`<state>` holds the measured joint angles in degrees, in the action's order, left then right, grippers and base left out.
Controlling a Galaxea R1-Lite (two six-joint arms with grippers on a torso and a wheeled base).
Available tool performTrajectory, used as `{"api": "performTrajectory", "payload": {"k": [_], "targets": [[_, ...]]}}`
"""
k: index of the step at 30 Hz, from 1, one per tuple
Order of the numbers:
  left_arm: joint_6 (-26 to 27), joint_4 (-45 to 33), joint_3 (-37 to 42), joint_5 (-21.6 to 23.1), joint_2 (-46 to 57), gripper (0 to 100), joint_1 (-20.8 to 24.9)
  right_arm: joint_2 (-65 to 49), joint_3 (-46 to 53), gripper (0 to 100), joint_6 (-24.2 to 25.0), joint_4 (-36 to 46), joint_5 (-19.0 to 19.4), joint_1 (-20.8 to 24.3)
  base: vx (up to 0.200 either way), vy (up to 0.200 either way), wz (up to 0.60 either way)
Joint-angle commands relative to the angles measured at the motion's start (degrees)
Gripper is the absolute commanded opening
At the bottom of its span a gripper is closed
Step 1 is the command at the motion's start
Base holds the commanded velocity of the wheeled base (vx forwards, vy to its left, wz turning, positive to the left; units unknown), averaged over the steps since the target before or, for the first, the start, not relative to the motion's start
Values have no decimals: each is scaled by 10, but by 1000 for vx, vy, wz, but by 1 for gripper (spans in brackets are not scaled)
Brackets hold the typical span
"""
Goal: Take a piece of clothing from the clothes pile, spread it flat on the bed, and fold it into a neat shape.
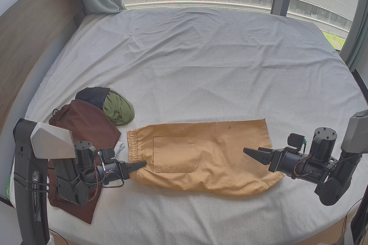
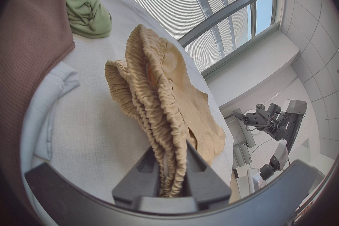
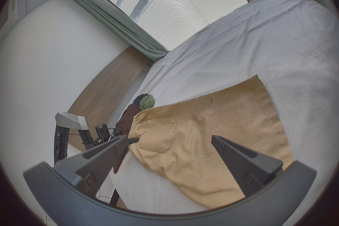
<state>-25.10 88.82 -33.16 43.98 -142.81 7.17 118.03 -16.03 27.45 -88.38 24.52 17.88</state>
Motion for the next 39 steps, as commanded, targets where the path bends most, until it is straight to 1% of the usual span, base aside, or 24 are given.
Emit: {"api": "performTrajectory", "payload": {"k": [1,3,5,14,18,23,25,27,34,39], "targets": [[-3,-1,6,4,17,0,-11,3,0,100,0,0,0,-1,0,0,0],[-6,-1,10,22,30,0,-22,4,-1,100,1,0,0,0,0,0,0],[-7,-1,12,29,37,0,-29,4,-1,100,0,0,0,0,0,0,0],[-7,-1,13,34,57,0,-58,4,-1,100,1,0,0,-1,0,0,0],[-7,-1,14,50,64,0,-71,4,0,100,0,0,0,0,0,0,0],[-7,-1,22,94,73,0,-101,4,0,100,0,0,0,-1,0,0,0],[-7,-1,23,101,75,0,-106,4,-1,100,0,0,0,-2,0,0,0],[-7,-1,24,120,79,0,-117,4,-1,100,0,0,0,-1,0,0,0],[-5,-1,24,127,79,0,-138,4,-1,100,0,0,0,-2,0,0,0],[-3,-1,24,127,79,0,-138,4,-1,100,0,0,0,-1,0,0,0]]}}
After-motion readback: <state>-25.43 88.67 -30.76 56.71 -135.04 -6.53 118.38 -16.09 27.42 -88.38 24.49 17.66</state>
